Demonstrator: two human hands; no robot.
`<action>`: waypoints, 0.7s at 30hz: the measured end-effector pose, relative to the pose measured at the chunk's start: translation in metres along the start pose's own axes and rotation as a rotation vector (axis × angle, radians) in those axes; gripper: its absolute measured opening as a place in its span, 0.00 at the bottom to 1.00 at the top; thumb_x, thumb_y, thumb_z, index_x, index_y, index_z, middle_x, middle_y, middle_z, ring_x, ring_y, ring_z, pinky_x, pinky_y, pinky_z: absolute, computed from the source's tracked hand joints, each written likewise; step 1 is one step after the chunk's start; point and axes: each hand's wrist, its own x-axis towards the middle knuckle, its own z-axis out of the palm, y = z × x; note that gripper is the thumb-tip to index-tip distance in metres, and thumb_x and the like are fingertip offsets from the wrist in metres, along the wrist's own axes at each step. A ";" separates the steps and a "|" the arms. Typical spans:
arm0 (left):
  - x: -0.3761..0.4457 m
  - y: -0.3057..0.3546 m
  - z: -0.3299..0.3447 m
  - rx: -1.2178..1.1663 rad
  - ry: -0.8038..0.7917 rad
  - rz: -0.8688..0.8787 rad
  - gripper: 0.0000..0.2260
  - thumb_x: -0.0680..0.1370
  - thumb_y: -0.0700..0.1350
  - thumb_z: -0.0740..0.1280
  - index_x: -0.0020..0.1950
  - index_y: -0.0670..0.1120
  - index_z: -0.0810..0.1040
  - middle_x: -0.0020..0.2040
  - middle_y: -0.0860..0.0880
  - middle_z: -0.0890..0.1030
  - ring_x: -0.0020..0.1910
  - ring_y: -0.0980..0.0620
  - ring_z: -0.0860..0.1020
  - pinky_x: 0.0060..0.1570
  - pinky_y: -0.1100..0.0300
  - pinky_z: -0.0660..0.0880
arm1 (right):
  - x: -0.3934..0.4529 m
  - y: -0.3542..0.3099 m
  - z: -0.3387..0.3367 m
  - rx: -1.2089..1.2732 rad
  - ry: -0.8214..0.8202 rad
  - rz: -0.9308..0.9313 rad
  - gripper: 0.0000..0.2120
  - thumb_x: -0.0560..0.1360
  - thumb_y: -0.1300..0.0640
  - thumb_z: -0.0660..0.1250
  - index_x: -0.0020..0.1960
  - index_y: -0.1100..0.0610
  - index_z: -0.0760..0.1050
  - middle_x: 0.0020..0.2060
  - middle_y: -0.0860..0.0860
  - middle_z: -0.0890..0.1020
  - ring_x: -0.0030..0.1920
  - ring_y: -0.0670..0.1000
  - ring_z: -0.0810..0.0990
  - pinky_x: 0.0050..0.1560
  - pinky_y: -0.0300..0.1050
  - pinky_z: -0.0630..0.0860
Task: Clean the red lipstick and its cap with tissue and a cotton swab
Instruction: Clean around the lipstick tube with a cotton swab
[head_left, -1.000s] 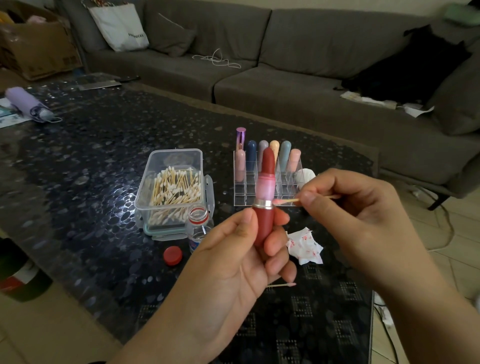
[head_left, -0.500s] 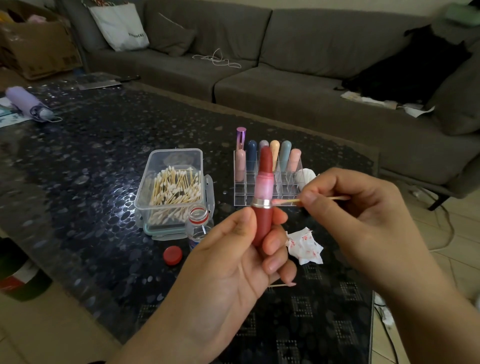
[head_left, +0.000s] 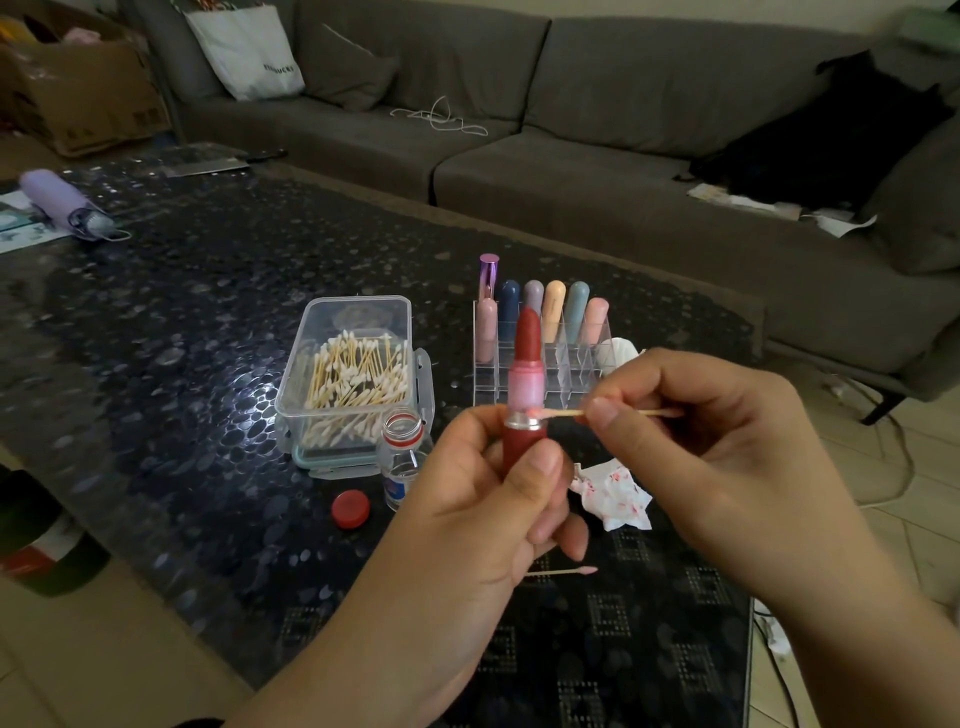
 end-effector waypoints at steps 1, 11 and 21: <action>0.000 -0.001 0.000 -0.004 0.005 -0.009 0.06 0.70 0.42 0.63 0.45 0.42 0.73 0.28 0.51 0.70 0.26 0.56 0.65 0.29 0.62 0.72 | 0.000 0.000 0.000 -0.013 -0.010 0.002 0.09 0.68 0.49 0.65 0.37 0.54 0.79 0.28 0.59 0.77 0.27 0.55 0.73 0.27 0.40 0.70; 0.004 -0.004 -0.006 -0.130 -0.064 -0.045 0.13 0.71 0.41 0.60 0.51 0.42 0.81 0.33 0.47 0.77 0.30 0.53 0.73 0.33 0.60 0.74 | 0.001 -0.001 0.000 -0.036 0.036 0.050 0.04 0.69 0.54 0.67 0.37 0.52 0.79 0.28 0.60 0.77 0.24 0.45 0.69 0.25 0.32 0.67; 0.004 0.002 -0.005 0.129 0.102 0.053 0.11 0.65 0.39 0.68 0.46 0.43 0.82 0.36 0.48 0.83 0.36 0.54 0.81 0.36 0.65 0.77 | 0.000 0.001 -0.002 -0.063 0.019 0.036 0.04 0.69 0.54 0.68 0.36 0.51 0.79 0.27 0.54 0.78 0.24 0.42 0.70 0.27 0.30 0.67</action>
